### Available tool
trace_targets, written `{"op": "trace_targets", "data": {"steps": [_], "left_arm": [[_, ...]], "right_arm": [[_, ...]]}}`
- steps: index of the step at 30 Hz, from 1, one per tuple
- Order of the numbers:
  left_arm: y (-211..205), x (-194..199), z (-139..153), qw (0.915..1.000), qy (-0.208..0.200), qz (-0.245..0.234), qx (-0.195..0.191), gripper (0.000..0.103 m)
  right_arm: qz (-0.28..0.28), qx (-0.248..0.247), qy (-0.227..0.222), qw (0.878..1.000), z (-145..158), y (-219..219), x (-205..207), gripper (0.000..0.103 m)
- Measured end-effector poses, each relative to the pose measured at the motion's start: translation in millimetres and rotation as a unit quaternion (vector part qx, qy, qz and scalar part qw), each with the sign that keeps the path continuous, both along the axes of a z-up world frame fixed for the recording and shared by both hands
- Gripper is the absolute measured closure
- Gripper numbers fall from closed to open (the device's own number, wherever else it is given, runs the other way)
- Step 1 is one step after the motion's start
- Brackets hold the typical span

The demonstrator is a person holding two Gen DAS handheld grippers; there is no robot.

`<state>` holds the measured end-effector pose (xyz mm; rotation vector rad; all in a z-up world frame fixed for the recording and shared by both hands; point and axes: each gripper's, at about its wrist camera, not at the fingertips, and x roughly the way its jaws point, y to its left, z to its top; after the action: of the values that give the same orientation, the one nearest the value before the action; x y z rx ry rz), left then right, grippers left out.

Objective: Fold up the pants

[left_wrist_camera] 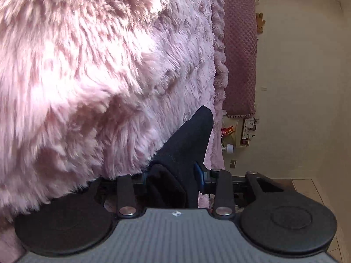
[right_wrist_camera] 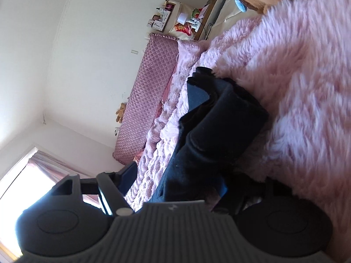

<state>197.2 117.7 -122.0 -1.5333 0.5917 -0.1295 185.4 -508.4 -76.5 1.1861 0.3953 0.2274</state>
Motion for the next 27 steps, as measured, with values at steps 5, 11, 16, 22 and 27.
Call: {"op": "trace_targets", "data": {"steps": [5, 11, 16, 22, 27], "left_arm": [[-6.7, 2.0, 15.1, 0.9985, 0.031, -0.025, 0.037, 0.090], [7.4, -2.4, 45.9, 0.9969, 0.053, -0.050, 0.031, 0.091], [31.6, -33.8, 89.1, 0.9902, 0.074, -0.081, 0.087, 0.091], [64.6, -94.9, 102.8, 0.9856, 0.058, -0.086, 0.134, 0.097], [74.3, -103.6, 70.5, 0.9915, 0.004, -0.110, 0.068, 0.086]], "right_arm": [[-0.009, -0.008, 0.048, 0.999, 1.5, -0.4, 3.6, 0.086], [0.009, -0.006, 0.074, 0.997, 24.9, 3.4, -4.5, 0.093], [0.043, 0.009, 0.138, 0.989, 44.7, 10.3, -32.3, 0.093], [0.052, 0.003, 0.154, 0.987, 61.9, 23.9, -78.8, 0.093], [0.033, 0.000, 0.166, 0.986, 53.1, 28.1, -85.8, 0.088]]}}
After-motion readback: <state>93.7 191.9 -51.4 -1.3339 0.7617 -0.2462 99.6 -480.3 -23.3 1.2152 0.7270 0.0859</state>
